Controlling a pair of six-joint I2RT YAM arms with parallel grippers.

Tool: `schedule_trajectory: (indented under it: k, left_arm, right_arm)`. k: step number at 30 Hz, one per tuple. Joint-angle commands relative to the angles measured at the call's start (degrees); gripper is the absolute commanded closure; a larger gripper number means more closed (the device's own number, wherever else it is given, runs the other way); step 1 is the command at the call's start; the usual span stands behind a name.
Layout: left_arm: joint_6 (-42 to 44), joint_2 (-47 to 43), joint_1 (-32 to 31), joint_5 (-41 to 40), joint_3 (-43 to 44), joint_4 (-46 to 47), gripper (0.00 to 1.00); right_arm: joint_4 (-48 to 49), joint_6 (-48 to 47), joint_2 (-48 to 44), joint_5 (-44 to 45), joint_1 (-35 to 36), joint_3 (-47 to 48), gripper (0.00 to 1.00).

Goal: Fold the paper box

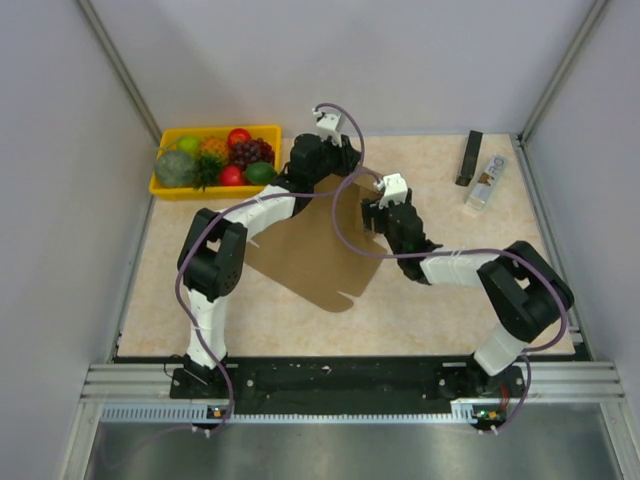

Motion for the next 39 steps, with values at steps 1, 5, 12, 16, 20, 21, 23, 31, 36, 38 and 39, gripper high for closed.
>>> schedule_trajectory:
  k: [1, 5, 12, 16, 20, 21, 23, 31, 36, 38, 39]
  left_arm:
    - [-0.40, -2.77, -0.01, 0.40, -0.90, -1.54, 0.69]
    - [-1.01, -3.21, -0.01, 0.75, -0.82, -1.71, 0.69]
    - [-1.28, -5.66, -0.01, 1.19, -0.90, -2.85, 0.68]
    - [0.39, -9.79, 0.16, 0.32, -0.82, -5.40, 0.64]
    - [0.83, -17.08, 1.13, -2.40, -1.43, -10.67, 0.60]
    - [1.09, -20.67, 1.22, -3.45, -3.17, -11.55, 0.60]
    - [1.09, -24.99, 1.39, -6.09, -8.08, -11.91, 0.59]
    - [-0.49, -43.02, 3.76, -15.50, -28.67, -7.34, 0.48]
    - [-1.45, -42.33, 6.14, -12.78, -32.37, -9.53, 0.49]
    - [-1.63, -41.97, 6.40, -12.34, -33.51, -9.10, 0.48]
    - [-2.15, -41.54, 6.49, -11.99, -33.60, -9.36, 0.48]
  right_arm:
    - [5.01, -0.73, 3.02, 6.50, 1.73, 4.89, 0.33]
    - [5.36, 0.67, 3.38, 8.61, 1.82, 4.62, 0.52]
    - [5.98, 0.42, 4.35, 11.07, 1.82, 4.71, 0.72]
    - [6.51, -0.81, 4.52, 11.52, 1.65, 4.62, 0.85]
    - [5.63, -1.17, 3.56, 8.45, 0.42, 3.66, 0.99]
    - [5.63, -1.17, 3.21, 6.53, -0.02, 3.31, 1.00]
    - [5.45, -1.17, 2.07, 5.20, -0.90, 2.52, 1.00]
    - [4.40, -2.92, 1.01, -10.79, -3.98, 0.76, 1.00]
    - [3.08, -4.24, 0.66, -19.75, -6.17, 0.58, 1.00]
    - [1.51, -5.03, 0.83, -21.61, -6.35, 1.37, 1.00]
    - [1.41, -5.56, 0.92, -22.22, -6.35, 1.46, 1.00]
